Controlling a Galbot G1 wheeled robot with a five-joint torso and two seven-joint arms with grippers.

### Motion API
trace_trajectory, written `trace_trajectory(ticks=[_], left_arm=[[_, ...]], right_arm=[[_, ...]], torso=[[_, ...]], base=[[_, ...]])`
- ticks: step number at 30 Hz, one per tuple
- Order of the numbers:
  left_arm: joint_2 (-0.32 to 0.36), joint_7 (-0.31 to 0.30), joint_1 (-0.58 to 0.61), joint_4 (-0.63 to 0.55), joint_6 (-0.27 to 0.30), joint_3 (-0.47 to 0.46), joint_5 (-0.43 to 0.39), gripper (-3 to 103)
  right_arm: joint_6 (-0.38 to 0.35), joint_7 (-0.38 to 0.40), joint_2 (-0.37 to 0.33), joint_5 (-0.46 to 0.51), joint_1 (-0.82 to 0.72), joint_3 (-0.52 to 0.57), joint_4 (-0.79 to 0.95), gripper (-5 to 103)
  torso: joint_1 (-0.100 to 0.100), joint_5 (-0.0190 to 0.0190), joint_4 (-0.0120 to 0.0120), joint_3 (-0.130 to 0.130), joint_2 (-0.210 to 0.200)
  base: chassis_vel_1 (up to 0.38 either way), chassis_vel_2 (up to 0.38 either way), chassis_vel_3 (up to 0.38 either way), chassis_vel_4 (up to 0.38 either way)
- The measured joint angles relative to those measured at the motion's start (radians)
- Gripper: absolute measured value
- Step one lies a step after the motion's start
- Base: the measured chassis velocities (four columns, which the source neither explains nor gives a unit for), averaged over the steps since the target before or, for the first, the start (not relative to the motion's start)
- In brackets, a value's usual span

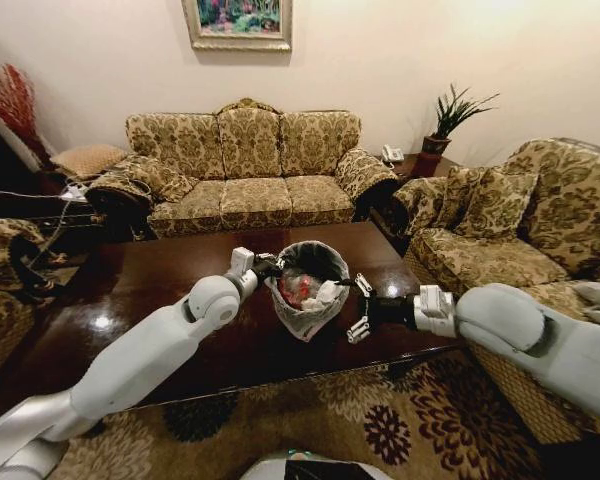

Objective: Move to the front of the table and place the trash on the table into the trash bin.

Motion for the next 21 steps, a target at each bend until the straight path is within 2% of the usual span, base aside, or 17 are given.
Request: trace_trajectory(ticks=[10,21], left_arm=[[0.005,0.0,0.001,-0.007,-0.001,-0.003,-0.005,4],[0.007,0.0,0.0,-0.003,-0.003,-0.007,-0.007,4]], right_arm=[[0.041,-0.047,-0.013,-0.061,-0.005,0.003,0.021,100],[0.046,-0.077,-0.035,-0.082,-0.019,0.006,0.036,100]], torso=[[0.0,0.0,0.0001,0.0,0.0],[0.0,-0.0001,0.0,0.0,0.0]], base=[[0.0,0.0,0.0,0.0],[0.0,0.0,0.0,0.0]])
